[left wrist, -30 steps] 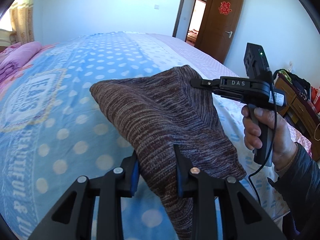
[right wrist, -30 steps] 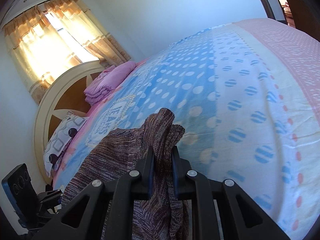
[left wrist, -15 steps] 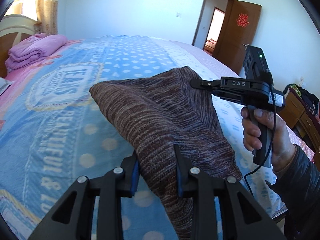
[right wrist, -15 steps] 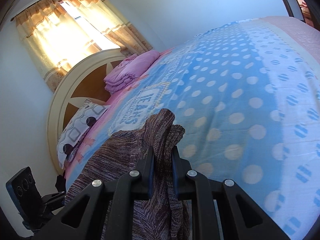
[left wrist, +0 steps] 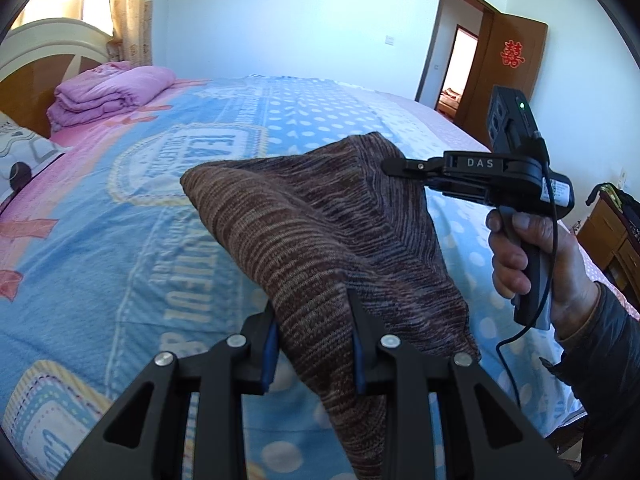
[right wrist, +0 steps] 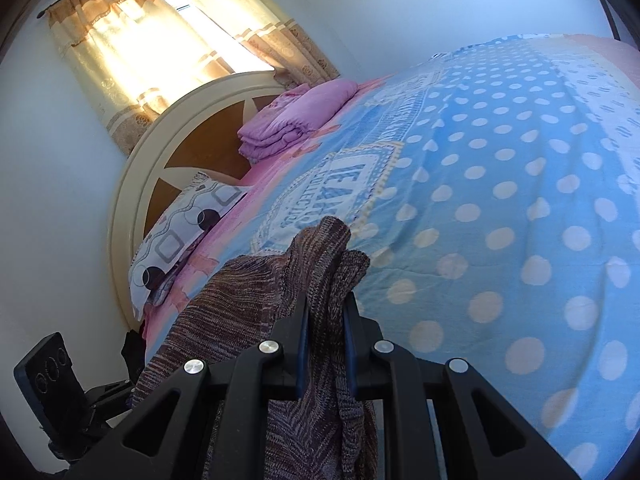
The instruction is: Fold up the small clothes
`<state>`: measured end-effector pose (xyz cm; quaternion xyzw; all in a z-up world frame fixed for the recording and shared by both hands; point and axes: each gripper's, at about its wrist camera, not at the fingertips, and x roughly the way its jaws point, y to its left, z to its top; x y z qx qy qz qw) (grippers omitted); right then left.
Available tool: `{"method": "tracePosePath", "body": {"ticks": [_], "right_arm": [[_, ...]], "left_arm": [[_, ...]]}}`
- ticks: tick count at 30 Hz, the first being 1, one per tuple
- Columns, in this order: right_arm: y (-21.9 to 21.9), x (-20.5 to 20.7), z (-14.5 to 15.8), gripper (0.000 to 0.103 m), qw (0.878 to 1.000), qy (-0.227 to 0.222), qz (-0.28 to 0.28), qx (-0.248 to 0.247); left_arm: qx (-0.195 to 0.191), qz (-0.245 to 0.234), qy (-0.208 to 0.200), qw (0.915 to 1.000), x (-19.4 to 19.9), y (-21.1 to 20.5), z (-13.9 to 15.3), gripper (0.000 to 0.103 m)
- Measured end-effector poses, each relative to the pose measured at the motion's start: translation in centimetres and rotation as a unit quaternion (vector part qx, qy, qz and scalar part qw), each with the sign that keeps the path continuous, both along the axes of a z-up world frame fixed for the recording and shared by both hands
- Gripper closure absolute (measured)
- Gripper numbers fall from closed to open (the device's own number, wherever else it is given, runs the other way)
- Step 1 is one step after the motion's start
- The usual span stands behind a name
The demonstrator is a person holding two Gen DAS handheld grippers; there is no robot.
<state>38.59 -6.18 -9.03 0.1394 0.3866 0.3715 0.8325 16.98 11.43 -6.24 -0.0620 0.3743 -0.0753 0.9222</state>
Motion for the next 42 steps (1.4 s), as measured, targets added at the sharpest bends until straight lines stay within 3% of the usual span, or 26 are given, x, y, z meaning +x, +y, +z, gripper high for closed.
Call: {"method": "tracePosePath", "body": {"ticks": [23,42], "right_arm": [[9.7,1.2,-2.2,0.091,0.998,0.016,0.054,-0.041],[10.8,2.8,-6.8,0.091,0.994,0.046,0.031,-0.094]], "left_arm": [[-0.017,0.043,0.024,0.9986,-2.1,5.6,-3.1,0.073],[-0.039,0.045,0.044,0.9972,-2.9,6.5,-5.9,0.07]]}}
